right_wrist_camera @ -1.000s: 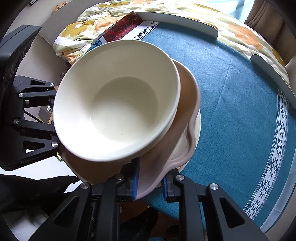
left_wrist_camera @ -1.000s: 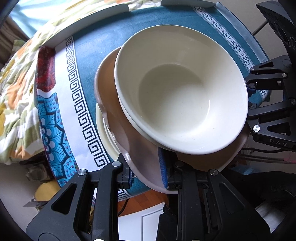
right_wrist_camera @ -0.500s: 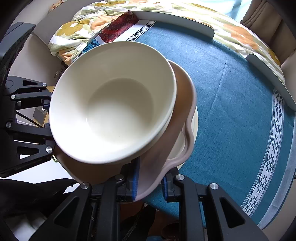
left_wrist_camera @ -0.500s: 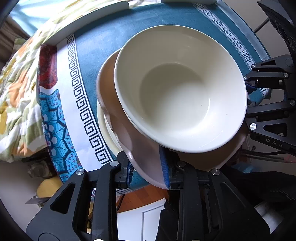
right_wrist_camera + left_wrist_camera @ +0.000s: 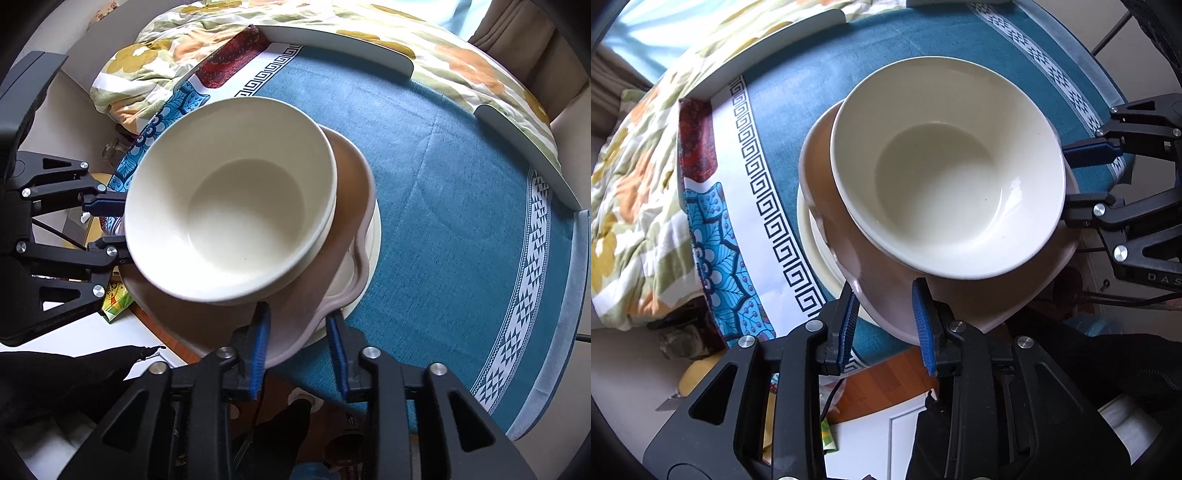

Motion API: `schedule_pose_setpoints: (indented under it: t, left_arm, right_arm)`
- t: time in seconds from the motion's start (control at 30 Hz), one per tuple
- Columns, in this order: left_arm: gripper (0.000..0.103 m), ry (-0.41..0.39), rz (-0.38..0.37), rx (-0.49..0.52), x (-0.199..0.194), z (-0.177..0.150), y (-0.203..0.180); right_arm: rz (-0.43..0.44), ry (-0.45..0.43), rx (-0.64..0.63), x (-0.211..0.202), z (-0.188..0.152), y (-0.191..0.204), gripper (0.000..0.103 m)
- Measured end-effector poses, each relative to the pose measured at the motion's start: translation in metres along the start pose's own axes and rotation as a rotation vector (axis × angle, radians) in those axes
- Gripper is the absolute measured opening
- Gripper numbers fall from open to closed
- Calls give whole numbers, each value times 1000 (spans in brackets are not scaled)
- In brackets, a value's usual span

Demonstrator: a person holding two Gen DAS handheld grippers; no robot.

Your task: Organize plates and bowls

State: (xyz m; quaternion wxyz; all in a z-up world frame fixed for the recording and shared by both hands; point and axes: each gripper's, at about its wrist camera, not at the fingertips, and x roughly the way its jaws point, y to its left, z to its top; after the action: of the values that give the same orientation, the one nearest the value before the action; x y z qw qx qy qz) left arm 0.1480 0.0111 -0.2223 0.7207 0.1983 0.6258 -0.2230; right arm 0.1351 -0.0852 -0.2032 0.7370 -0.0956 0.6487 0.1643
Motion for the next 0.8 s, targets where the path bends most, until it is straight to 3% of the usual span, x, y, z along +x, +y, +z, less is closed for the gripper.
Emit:
schedule_pose_setpoints:
  t: [0.03, 0.07, 0.1, 0.4, 0.5, 0.63, 0.67, 0.7, 0.73, 0.77, 0.8]
  left_arm:
    - [42, -4, 5, 3, -2, 0, -1]
    - [61, -13, 6, 5, -5, 0, -2]
    - [72, -29, 6, 3, -10, 0, -3]
    - [72, -144, 50, -89, -63, -23, -16]
    - [72, -261, 76, -155, -103, -37, -29]
    - [72, -491, 124, -239, -173, -61, -55]
    - [73, -553, 142, -259, -190, -68, -62]
    - [79, -610, 162, -279, -205, -75, -69]
    - [85, -662, 182, -298, -219, -81, -74]
    - [99, -717, 202, -320, -234, -87, -79]
    - [103, -778, 225, -341, -247, -96, -85]
  right_arm:
    - [-7, -4, 1, -2, -1, 1, 47]
    - [-12, -11, 3, -5, -3, 1, 48]
    - [-14, -20, 6, -8, -4, 2, 48]
    - [-16, -163, 49, -56, -37, 4, 48]
    - [-50, -273, 63, -93, -54, 10, 48]
    - [-129, -468, 114, -162, -89, 19, 49]
    - [-155, -517, 129, -179, -98, 22, 56]
    - [-182, -562, 141, -194, -105, 23, 70]
    - [-210, -607, 154, -209, -114, 25, 78]
    - [-237, -653, 171, -224, -123, 27, 88]
    - [-261, -694, 188, -236, -131, 29, 90]
